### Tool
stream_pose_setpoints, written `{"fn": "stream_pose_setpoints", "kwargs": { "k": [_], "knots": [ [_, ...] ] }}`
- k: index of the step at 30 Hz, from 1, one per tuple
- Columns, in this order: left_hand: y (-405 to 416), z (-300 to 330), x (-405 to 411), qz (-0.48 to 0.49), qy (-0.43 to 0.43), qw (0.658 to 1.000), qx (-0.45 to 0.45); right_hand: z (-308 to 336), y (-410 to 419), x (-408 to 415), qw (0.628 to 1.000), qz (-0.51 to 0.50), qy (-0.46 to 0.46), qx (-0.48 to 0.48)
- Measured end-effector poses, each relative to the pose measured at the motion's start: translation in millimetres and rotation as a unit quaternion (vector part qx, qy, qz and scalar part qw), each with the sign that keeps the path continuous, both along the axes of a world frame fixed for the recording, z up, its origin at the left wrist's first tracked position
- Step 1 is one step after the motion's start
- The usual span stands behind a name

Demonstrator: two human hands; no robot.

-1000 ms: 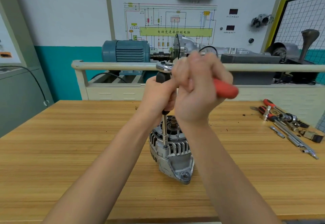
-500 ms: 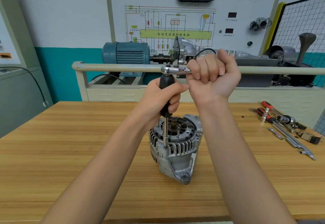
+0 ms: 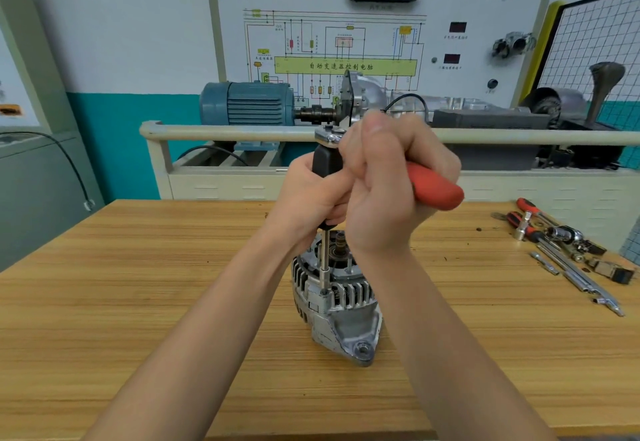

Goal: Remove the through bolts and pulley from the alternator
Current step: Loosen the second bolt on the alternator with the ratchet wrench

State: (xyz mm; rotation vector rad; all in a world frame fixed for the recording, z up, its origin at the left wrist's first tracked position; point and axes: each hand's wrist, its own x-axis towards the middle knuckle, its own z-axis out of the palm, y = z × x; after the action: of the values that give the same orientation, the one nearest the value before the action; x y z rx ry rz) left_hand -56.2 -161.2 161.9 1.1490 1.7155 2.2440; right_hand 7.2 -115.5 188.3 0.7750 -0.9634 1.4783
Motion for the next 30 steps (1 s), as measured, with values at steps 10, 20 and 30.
{"fn": "stream_pose_setpoints", "kwargs": {
  "k": [10,20,30],
  "knots": [
    [-7,9,5,-0.047,-0.01,0.999,-0.015,21,46,-6,0.883,0.406,-0.136,-0.194],
    [9,7,12,0.069,-0.08,0.994,0.016,13,20,1,0.971,0.216,-0.053,-0.093],
    [-2,7,11,0.004,-0.064,0.998,0.021,17,24,3,0.953,0.276,-0.085,-0.089]
  ]
}}
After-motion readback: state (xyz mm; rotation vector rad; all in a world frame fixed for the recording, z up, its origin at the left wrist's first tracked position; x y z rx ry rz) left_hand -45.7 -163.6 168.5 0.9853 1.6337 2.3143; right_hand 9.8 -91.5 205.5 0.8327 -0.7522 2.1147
